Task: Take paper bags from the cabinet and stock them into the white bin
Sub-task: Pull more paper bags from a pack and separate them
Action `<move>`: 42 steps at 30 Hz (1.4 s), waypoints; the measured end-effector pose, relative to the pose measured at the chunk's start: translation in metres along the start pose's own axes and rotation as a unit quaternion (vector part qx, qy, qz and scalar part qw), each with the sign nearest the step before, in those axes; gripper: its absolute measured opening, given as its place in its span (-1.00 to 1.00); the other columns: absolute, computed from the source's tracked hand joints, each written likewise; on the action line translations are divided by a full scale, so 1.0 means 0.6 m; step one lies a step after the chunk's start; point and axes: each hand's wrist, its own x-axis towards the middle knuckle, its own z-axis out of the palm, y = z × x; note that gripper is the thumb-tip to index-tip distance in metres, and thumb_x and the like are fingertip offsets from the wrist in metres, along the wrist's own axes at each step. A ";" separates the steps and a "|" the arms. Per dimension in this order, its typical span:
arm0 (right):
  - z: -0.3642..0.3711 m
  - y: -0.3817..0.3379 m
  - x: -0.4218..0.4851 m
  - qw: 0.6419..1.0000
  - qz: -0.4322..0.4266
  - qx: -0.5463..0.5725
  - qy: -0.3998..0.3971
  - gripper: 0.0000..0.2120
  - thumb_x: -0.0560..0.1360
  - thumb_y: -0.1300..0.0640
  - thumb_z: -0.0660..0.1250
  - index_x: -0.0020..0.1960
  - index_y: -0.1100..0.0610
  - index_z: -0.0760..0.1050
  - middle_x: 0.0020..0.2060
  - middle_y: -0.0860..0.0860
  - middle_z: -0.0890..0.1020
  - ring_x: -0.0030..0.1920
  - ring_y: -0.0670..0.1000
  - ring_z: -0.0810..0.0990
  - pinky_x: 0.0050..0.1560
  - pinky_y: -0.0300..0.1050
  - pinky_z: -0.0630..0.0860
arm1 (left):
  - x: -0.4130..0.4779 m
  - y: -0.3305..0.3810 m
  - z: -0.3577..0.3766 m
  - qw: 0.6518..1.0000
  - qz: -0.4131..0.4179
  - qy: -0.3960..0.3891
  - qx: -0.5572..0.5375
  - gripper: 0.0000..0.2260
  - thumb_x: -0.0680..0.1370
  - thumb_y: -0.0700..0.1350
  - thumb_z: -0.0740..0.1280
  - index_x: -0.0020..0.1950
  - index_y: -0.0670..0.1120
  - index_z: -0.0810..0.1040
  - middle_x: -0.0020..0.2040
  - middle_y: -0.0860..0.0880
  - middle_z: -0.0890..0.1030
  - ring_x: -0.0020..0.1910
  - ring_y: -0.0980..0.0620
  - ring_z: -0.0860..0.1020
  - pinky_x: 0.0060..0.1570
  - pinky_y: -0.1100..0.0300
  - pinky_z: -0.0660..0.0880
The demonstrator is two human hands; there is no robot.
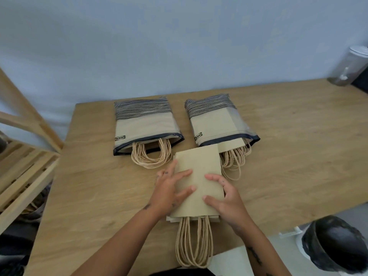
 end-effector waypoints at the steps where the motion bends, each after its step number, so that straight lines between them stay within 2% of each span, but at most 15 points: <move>1: -0.003 -0.007 0.001 1.000 -0.007 0.000 -0.008 -0.61 0.41 0.36 0.38 0.10 -0.03 0.47 0.00 -0.18 0.56 -0.10 -0.37 0.57 -0.13 -0.40 0.51 | 0.000 0.002 -0.001 1.000 0.013 0.003 -0.005 -0.55 0.39 0.23 0.35 0.27 0.27 0.42 0.49 0.08 0.19 0.38 -0.07 0.18 0.34 0.15 0.09; 3: -0.009 -0.021 0.005 0.999 -0.022 -0.010 -0.023 -0.64 0.44 0.25 0.38 0.13 -0.10 0.45 0.07 -0.21 0.55 -0.01 -0.38 0.55 -0.04 -0.39 0.51 | 0.000 0.007 -0.001 0.999 0.038 0.009 -0.035 -0.58 0.34 0.31 0.25 0.18 0.31 0.43 0.37 0.17 0.31 0.29 -0.01 0.28 0.27 0.19 0.17; 7: -0.016 -0.043 0.013 0.998 -0.055 0.004 -0.043 -0.64 0.43 -0.03 0.29 0.20 -0.25 0.38 0.22 -0.22 0.50 0.24 -0.23 0.47 0.22 -0.23 0.46 | -0.003 0.015 0.001 0.992 0.033 0.019 -0.120 -0.70 0.41 0.16 0.37 0.10 0.39 0.42 0.32 0.22 0.34 0.36 0.04 0.29 0.31 0.19 0.15; 9: -0.016 -0.050 0.015 0.995 -0.074 0.031 -0.058 -0.57 0.45 -0.13 0.25 0.30 -0.21 0.31 0.09 -0.25 0.58 0.17 -0.26 0.52 0.13 -0.32 0.49 | -0.006 0.019 0.001 0.985 0.025 0.021 -0.170 -0.66 0.37 0.23 0.33 0.14 0.41 0.41 0.35 0.18 0.36 0.39 0.07 0.29 0.42 0.02 0.21; 11: -0.016 -0.052 0.018 0.994 -0.084 0.046 -0.058 -0.42 0.42 -0.22 0.27 0.39 -0.11 0.26 -0.07 -0.05 0.67 0.04 -0.22 0.60 -0.02 -0.41 0.49 | -0.008 0.022 -0.003 0.976 0.022 0.017 -0.215 -0.64 0.42 0.15 0.36 0.19 0.34 0.41 0.36 0.12 0.38 0.38 0.10 0.33 0.41 -0.05 0.29; 14: -0.011 -0.055 0.023 0.994 -0.079 0.054 -0.058 -0.53 0.53 0.07 0.18 0.43 0.02 0.24 0.01 0.23 0.59 0.02 -0.14 0.63 -0.09 -0.43 0.49 | -0.011 0.026 -0.010 0.969 0.020 0.017 -0.245 -0.63 0.46 0.01 0.37 0.20 0.31 0.40 0.27 0.24 0.39 0.30 0.21 0.40 0.37 0.06 0.35; 16: -0.007 -0.052 0.030 0.993 -0.072 0.058 -0.068 -0.57 0.55 0.24 0.14 0.40 0.05 0.28 0.10 0.03 0.61 0.08 -0.21 0.60 -0.04 -0.43 0.48 | -0.012 0.025 -0.015 0.966 0.018 0.018 -0.259 -0.61 0.44 0.00 0.36 0.20 0.32 0.38 0.23 0.31 0.39 0.21 0.37 0.42 0.29 0.19 0.41; 18: -0.003 -0.050 0.037 0.993 -0.066 0.055 -0.075 -0.59 0.55 0.29 0.16 0.35 0.02 0.33 0.20 -0.07 0.55 0.15 -0.24 0.55 0.02 -0.43 0.47 | -0.010 0.020 -0.018 0.959 0.009 0.013 -0.283 -0.57 0.42 0.05 0.39 0.23 0.33 0.38 0.28 0.26 0.42 0.20 0.32 0.46 0.24 0.23 0.45; 21: 0.000 -0.052 0.044 0.992 -0.062 0.063 -0.085 -0.63 0.53 0.29 0.20 0.24 -0.07 0.40 0.19 -0.14 0.55 0.19 -0.23 0.53 0.09 -0.40 0.47 | -0.006 0.009 -0.022 0.942 -0.008 -0.012 -0.336 -0.42 0.34 0.16 0.46 0.33 0.31 0.37 0.37 0.03 0.45 0.26 -0.01 0.50 0.22 -0.04 0.50; 23: 0.001 -0.054 0.047 0.991 -0.057 0.070 -0.095 -0.65 0.48 0.22 0.27 0.22 -0.07 0.43 0.12 -0.15 0.61 0.17 -0.21 0.56 0.11 -0.35 0.49 | -0.002 0.005 -0.029 0.937 -0.016 -0.015 -0.348 -0.37 0.30 0.15 0.48 0.33 0.34 0.35 0.39 -0.01 0.43 0.27 -0.07 0.50 0.19 -0.13 0.51; 26: 0.002 -0.055 0.048 0.991 -0.043 0.079 -0.103 -0.59 0.40 0.12 0.34 0.25 -0.02 0.45 0.11 -0.10 0.65 0.16 -0.12 0.59 0.19 -0.22 0.51 | 0.006 -0.002 -0.040 0.937 -0.016 -0.001 -0.350 -0.39 0.35 -0.06 0.50 0.32 0.31 0.38 0.38 0.03 0.43 0.23 -0.02 0.52 0.05 0.03 0.57; 29: 0.005 -0.052 0.047 0.989 -0.030 0.087 -0.116 -0.60 0.40 0.12 0.32 0.24 0.01 0.45 0.08 -0.12 0.66 0.13 -0.09 0.61 0.08 -0.25 0.55 | 0.009 0.006 -0.054 0.928 -0.021 0.004 -0.373 -0.48 0.46 -0.22 0.41 0.31 0.20 0.41 0.27 0.07 0.53 0.14 0.02 0.58 -0.15 0.22 0.56; 32: 0.009 -0.048 0.045 0.988 -0.021 0.090 -0.125 -0.60 0.40 0.13 0.34 0.24 0.03 0.47 0.07 -0.07 0.68 0.09 -0.07 0.63 -0.02 -0.29 0.54 | 0.010 0.022 -0.070 0.928 -0.025 0.013 -0.370 -0.55 0.47 -0.10 0.36 0.35 0.11 0.40 0.28 0.10 0.50 0.07 0.09 0.61 -0.16 0.17 0.60; 35: 0.009 -0.047 0.045 0.987 -0.012 0.099 -0.123 -0.57 0.38 0.12 0.31 0.25 0.05 0.47 0.09 -0.05 0.66 0.12 -0.07 0.62 -0.02 -0.30 0.53 | 0.013 0.032 -0.080 0.930 -0.049 0.009 -0.364 -0.42 0.36 0.09 0.35 0.38 0.05 0.37 0.38 -0.01 0.42 0.15 0.05 0.57 -0.18 0.15 0.61; 42: 0.009 -0.045 0.045 0.985 -0.005 0.115 -0.132 -0.64 0.41 0.13 0.34 0.21 0.03 0.49 0.04 -0.08 0.69 0.07 -0.11 0.63 -0.02 -0.30 0.54 | 0.016 0.052 -0.084 0.925 -0.095 -0.004 -0.368 -0.20 0.20 0.15 0.46 0.40 0.01 0.33 0.37 0.03 0.38 0.11 0.14 0.53 -0.12 0.02 0.63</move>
